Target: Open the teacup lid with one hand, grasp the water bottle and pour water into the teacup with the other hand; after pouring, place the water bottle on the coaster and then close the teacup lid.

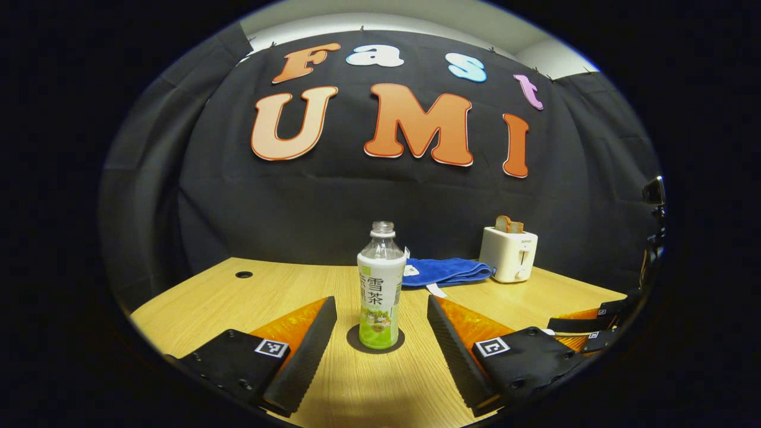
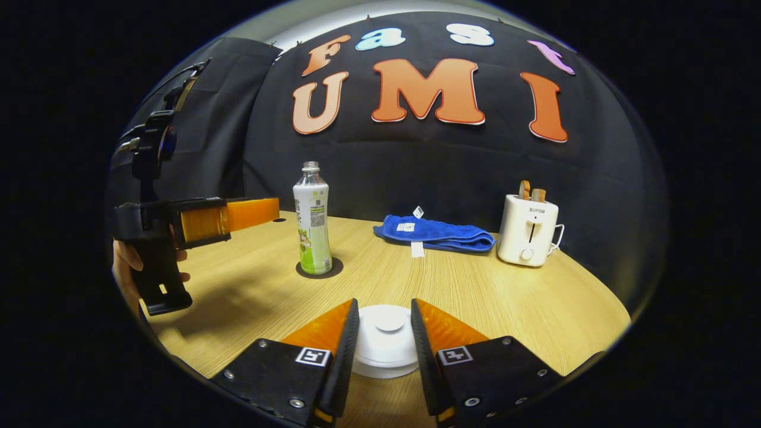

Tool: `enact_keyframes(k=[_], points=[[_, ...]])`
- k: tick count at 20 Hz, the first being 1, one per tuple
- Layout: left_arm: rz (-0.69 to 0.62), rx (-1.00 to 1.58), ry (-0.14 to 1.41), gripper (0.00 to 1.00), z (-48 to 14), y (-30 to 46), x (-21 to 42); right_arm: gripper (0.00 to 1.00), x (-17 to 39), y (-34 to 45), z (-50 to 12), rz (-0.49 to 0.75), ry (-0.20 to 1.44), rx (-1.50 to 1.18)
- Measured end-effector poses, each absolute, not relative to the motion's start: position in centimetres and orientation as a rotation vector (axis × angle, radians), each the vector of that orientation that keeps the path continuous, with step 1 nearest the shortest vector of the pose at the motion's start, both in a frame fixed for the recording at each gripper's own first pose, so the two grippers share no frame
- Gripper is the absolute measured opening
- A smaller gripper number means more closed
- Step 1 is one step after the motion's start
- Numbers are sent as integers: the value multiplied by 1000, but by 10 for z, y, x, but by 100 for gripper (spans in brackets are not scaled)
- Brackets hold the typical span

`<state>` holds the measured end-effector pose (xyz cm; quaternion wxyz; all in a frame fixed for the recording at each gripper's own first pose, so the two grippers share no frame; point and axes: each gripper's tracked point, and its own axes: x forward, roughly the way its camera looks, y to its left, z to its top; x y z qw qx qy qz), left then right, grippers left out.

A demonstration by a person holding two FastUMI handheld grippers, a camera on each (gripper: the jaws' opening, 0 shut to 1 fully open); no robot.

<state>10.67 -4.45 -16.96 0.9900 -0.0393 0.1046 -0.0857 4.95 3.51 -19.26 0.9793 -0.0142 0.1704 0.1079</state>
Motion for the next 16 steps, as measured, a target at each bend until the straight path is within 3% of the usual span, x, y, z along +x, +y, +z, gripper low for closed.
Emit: enact_keyframes(k=[4, 6, 16], points=[[-131, -93, 155, 98, -134, -31, 86, 79, 43, 28, -145, 192, 238, -7], [-105, -106, 115, 98, -111, -17, 72, 84, 34, 21, -114, 162, 181, 5], [-10, -108, -8, 97, -28, 29, 13, 90, -3, -10, -8, 39, 41, -8]])
